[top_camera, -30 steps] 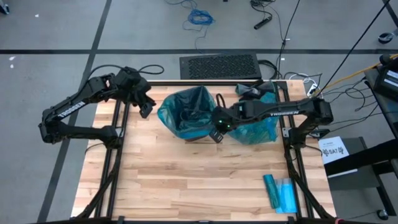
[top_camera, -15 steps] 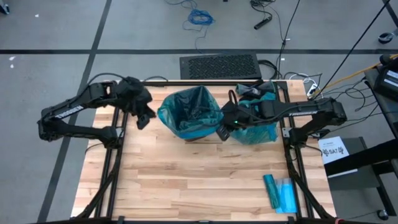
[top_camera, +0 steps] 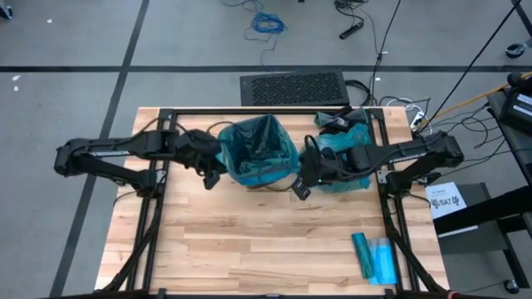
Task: Place trash/remove bag and relplace
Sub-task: Insert the new trash bag into the trash bin, then return to Home Position
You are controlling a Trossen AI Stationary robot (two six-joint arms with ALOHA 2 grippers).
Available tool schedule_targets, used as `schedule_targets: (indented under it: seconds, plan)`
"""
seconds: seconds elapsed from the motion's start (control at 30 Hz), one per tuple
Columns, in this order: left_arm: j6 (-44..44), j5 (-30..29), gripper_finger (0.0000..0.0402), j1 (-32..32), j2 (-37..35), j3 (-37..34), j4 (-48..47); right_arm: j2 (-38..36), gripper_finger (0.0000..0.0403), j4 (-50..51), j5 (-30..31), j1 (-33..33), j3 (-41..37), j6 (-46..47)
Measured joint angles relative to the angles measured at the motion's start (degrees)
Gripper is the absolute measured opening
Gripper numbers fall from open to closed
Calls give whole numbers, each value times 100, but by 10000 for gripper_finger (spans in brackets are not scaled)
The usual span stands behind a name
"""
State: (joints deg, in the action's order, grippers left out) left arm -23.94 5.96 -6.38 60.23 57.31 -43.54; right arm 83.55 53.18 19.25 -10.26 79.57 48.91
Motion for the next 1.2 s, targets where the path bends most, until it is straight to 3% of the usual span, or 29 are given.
schedule_targets:
  seconds: [0.23, 0.43, 0.6, 1.03, 1.2]
  plan:
    - [-180, -219, 72, 507, 636, -99, 726, -8, 0, -1, 19, -530, 0, 376]
    - [-953, -222, 72, 1051, 1298, -240, 870, -231, 0, 14, 327, -1020, 0, 596]
    - [-1655, -322, 72, 1638, 1312, -189, 1006, -572, 0, 24, 509, -1220, 0, 601]
    - [-2534, -2741, 72, 2868, 6, -44, 1411, -862, 0, 616, 745, -1309, 0, 553]
    - [-2671, -3530, 72, 3377, -114, -44, 1460, -878, 0, 889, 960, -1427, 0, 545]
